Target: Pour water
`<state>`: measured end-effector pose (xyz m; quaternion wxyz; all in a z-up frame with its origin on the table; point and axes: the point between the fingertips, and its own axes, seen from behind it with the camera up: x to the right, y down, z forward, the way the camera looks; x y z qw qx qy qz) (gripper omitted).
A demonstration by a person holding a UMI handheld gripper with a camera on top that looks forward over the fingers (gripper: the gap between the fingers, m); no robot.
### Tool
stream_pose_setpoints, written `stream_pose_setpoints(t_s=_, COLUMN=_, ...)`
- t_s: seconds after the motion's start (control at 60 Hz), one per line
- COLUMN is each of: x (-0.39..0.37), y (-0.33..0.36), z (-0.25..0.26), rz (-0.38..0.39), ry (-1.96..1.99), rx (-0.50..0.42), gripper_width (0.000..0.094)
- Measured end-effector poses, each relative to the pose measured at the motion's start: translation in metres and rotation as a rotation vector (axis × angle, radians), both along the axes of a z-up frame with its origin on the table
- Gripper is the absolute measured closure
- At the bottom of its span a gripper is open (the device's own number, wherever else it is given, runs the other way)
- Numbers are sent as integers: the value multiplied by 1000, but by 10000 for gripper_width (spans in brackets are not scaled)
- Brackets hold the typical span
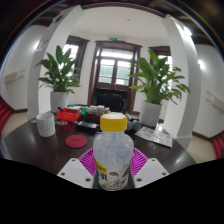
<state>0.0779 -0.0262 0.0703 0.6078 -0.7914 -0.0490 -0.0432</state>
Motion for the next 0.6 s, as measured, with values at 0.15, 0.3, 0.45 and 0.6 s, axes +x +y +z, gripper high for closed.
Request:
stream_pose_setpoints(t_s=0.15, x=-46, y=31, z=16, rz=115, ry=-224, rx=-11, gripper_width=533)
stream_pose_setpoints(t_s=0.3, x=-105, y=77, z=31, rz=243, ry=-586, rx=8, gripper_width=533)
stream_pose_setpoints(t_s=0.45, x=-149, y=117, z=35, rz=335, ry=-952, rx=13, gripper_width=537)
stream_pose_setpoints(t_s=0.6, x=-180, y=145, z=39, rz=386, ry=-1264, rx=49, gripper_width=531)
